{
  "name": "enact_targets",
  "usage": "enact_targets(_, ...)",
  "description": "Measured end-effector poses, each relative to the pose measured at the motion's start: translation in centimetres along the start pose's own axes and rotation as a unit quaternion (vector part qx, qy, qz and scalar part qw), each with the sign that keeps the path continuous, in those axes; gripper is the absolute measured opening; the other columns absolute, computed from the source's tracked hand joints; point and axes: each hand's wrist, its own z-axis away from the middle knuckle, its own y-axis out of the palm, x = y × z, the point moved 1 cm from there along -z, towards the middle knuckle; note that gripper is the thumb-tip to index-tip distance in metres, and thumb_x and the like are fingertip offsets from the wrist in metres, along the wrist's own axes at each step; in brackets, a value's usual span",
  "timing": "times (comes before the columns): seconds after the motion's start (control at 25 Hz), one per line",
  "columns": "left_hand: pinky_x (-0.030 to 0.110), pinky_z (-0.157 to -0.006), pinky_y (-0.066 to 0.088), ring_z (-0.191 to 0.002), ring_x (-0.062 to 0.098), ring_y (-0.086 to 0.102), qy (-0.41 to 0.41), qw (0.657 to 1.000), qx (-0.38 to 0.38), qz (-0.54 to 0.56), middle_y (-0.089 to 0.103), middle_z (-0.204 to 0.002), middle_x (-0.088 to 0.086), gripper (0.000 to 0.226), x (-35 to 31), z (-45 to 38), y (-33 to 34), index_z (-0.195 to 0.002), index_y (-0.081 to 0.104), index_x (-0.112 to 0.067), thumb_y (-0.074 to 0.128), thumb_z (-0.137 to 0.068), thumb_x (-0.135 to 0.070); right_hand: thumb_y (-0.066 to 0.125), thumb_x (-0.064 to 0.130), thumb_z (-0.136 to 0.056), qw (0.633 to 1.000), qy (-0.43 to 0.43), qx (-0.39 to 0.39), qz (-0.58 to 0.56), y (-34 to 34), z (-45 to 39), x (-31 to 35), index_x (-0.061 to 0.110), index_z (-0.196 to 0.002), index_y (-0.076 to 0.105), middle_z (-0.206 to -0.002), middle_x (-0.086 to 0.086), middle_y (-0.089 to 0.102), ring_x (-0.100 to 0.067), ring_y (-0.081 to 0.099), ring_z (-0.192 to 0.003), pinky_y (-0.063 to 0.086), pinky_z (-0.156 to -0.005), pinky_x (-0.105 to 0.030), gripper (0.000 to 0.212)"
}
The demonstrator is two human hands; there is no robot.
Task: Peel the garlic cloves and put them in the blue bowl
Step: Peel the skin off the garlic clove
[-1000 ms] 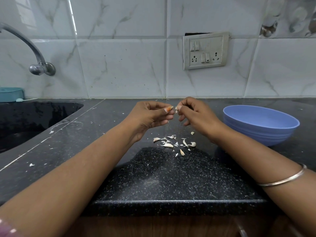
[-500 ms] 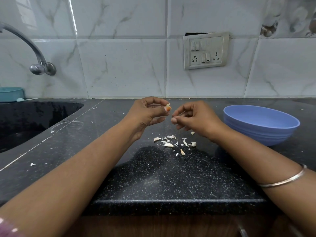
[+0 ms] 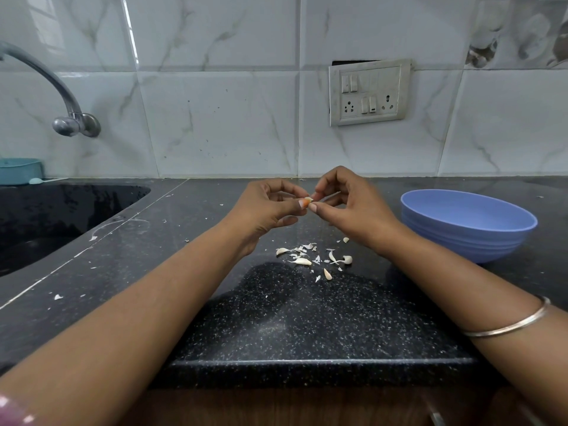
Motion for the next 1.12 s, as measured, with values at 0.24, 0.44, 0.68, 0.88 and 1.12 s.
enact_targets(0.24,0.032,-0.081,0.056,-0.081,0.016,0.068,0.006,1.000,0.009,-0.019,0.070,-0.084,0.011,0.013,-0.09,0.08,0.21,-0.090,0.068,-0.007,0.074,-0.078,-0.010,0.069,0.012,-0.081,1.000,-0.015,-0.005,0.012,-0.04,0.01,0.03,0.023,-0.086,0.055,-0.080,0.007,0.066,-0.009,0.063,-0.072,0.053,-0.067,-0.028,0.019)
enact_targets(0.44,0.033,-0.083,0.055,-0.080,0.015,0.066,0.006,1.000,-0.014,-0.025,0.069,-0.084,0.010,0.015,0.02,-0.08,0.11,-0.096,0.069,-0.007,0.072,-0.081,-0.009,0.067,0.015,-0.084,1.000,0.008,-0.009,0.003,-0.15,-0.11,-0.11,0.021,-0.090,0.059,-0.082,0.001,0.067,-0.014,0.067,-0.075,0.056,-0.069,-0.036,0.012)
enact_targets(0.68,0.034,-0.083,0.054,-0.076,0.015,0.068,0.010,0.999,-0.042,-0.032,0.070,-0.082,0.012,0.012,0.01,-0.16,-0.28,-0.091,0.069,-0.006,0.073,-0.080,-0.010,0.046,0.027,-0.098,0.998,0.034,0.045,0.010,0.18,-0.23,-0.40,0.026,-0.092,0.062,-0.074,0.006,0.074,-0.023,0.070,-0.081,0.054,-0.079,-0.050,0.017)
enact_targets(0.88,0.035,-0.082,0.055,-0.078,0.020,0.071,0.004,0.998,-0.026,-0.055,0.071,-0.085,0.017,0.016,0.20,-0.17,-0.11,-0.090,0.068,-0.004,0.076,-0.077,-0.011,0.067,0.016,-0.086,0.999,0.031,0.027,-0.015,0.17,-0.40,-0.56,0.023,-0.099,0.063,-0.095,0.008,0.068,-0.008,0.064,-0.086,0.056,-0.077,-0.032,0.016)
enact_targets(1.12,0.025,-0.065,0.054,-0.074,0.019,0.071,0.010,0.993,-0.020,-0.115,0.072,-0.079,0.018,0.011,0.80,-0.33,0.14,-0.075,0.067,-0.011,0.078,-0.075,-0.009,0.072,0.014,-0.082,0.998,0.032,0.061,0.001,0.20,-0.37,-0.54,0.023,-0.083,0.068,-0.071,0.009,0.068,0.006,0.058,-0.060,0.045,-0.059,-0.015,0.010)
